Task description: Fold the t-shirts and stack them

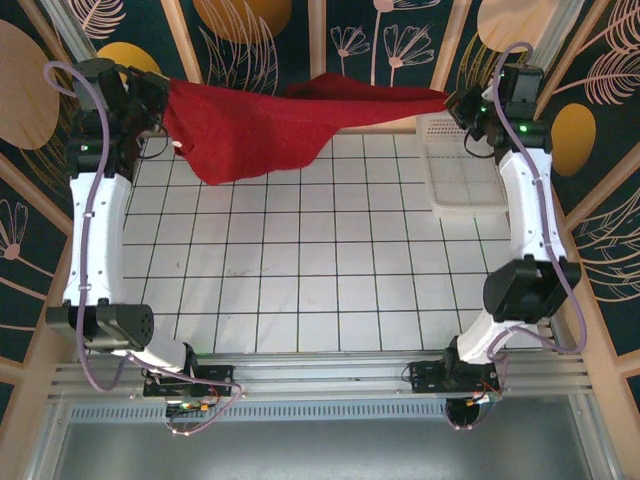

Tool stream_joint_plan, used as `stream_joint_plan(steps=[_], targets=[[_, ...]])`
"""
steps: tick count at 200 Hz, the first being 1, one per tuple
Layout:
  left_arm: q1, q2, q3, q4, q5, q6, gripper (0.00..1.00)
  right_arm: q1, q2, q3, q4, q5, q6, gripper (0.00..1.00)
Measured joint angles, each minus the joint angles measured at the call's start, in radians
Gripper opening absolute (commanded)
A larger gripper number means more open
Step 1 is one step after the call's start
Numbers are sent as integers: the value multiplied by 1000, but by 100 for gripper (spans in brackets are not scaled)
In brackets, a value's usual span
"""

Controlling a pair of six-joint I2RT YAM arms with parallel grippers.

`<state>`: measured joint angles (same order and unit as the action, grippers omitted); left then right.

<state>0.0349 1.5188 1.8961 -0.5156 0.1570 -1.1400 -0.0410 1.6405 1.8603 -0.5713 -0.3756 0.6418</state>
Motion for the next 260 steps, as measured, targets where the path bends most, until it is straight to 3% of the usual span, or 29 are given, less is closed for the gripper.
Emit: stream_joint_plan(steps=[56, 88, 125, 179, 226, 260], targets=[[4, -241, -178, 108, 4, -35, 0, 3, -472, -351, 222, -8, -4, 0], [5, -272, -122, 149, 4, -42, 0, 3, -530, -345, 357, -24, 26, 0], [5, -175, 51, 144, 0, -42, 0, 5, -437, -298, 428, -28, 68, 0], [15, 111, 173, 112, 64, -40, 0, 65, -126, -165, 454, -46, 91, 0], [55, 467, 422, 14, 130, -23, 0, 82, 163, 147, 417, -65, 86, 0], [100, 489, 559, 45, 172, -32, 0, 72, 246, 387, 345, -64, 65, 0]])
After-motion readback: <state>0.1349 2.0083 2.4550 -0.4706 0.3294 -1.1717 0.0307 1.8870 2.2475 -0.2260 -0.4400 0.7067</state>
